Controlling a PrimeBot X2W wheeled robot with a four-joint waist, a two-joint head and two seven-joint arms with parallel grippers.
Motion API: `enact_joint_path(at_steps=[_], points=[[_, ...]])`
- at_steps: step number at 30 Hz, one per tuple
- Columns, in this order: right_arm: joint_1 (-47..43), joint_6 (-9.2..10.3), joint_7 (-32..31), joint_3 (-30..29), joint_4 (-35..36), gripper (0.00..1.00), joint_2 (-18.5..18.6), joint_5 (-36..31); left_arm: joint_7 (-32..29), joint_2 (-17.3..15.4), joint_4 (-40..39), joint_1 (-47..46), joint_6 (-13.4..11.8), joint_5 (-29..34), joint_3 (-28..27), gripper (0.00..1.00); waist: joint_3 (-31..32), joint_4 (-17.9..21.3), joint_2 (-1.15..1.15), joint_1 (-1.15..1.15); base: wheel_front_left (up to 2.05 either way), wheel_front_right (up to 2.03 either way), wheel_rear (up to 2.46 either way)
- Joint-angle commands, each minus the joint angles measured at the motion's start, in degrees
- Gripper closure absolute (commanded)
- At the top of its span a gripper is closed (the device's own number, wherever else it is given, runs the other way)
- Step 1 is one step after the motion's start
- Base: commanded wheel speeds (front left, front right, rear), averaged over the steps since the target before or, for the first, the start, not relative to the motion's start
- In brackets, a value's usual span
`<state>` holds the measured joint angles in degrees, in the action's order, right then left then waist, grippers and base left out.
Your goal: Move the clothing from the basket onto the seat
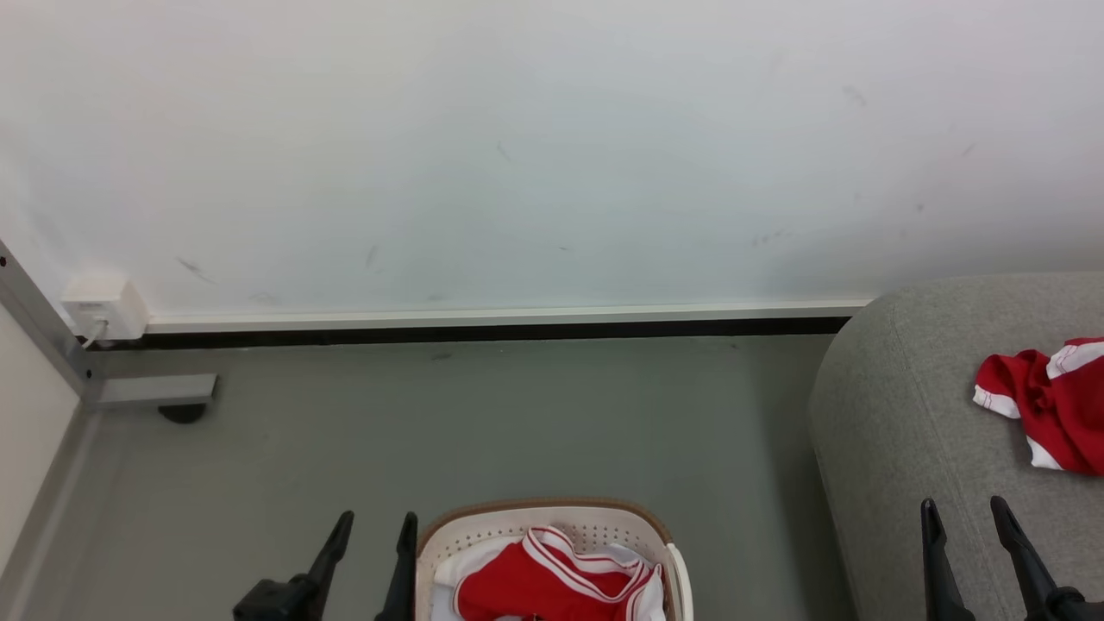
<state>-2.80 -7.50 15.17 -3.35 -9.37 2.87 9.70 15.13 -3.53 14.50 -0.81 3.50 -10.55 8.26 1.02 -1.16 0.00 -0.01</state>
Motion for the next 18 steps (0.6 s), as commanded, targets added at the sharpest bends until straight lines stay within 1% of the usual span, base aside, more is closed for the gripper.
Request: enact_joint_path(at_steps=[1,5,9,14,18], points=[[-0.33,0.02,-0.03,0.09,-0.03,0.0,0.05,0.32,0.03,0.12,0.06,0.52,0.04,1.01,-0.19,0.0,-0.21,0.24,0.0,0.01,0.0,0.0,0.0],[0.03,0.02,-0.03,0.3,0.58,0.0,0.05,0.39,0.03,0.27,0.39,-0.76,0.59,1.35,0.02,0.0,-1.19,0.97,0.0,0.01,0.0,0.0,0.0],[0.62,0.02,-0.03,0.39,0.85,0.0,0.04,0.31,0.03,0.37,2.54,-2.88,1.29,1.9,1.31,0.0,-2.3,1.88,0.0,0.01,0.0,0.0,0.0],[2.0,0.02,-0.03,0.11,1.48,0.0,0.05,0.07,0.03,0.44,7.91,-7.48,1.44,2.51,3.74,0.0,-4.24,3.09,0.0,0.01,0.0,0.0,0.0],[3.11,0.02,-0.03,0.11,2.07,0.0,0.05,0.04,-0.43,0.51,14.23,-12.4,1.24,3.49,6.74,0.0,-6.06,3.8,0.0,0.01,0.0,0.0,0.0]])
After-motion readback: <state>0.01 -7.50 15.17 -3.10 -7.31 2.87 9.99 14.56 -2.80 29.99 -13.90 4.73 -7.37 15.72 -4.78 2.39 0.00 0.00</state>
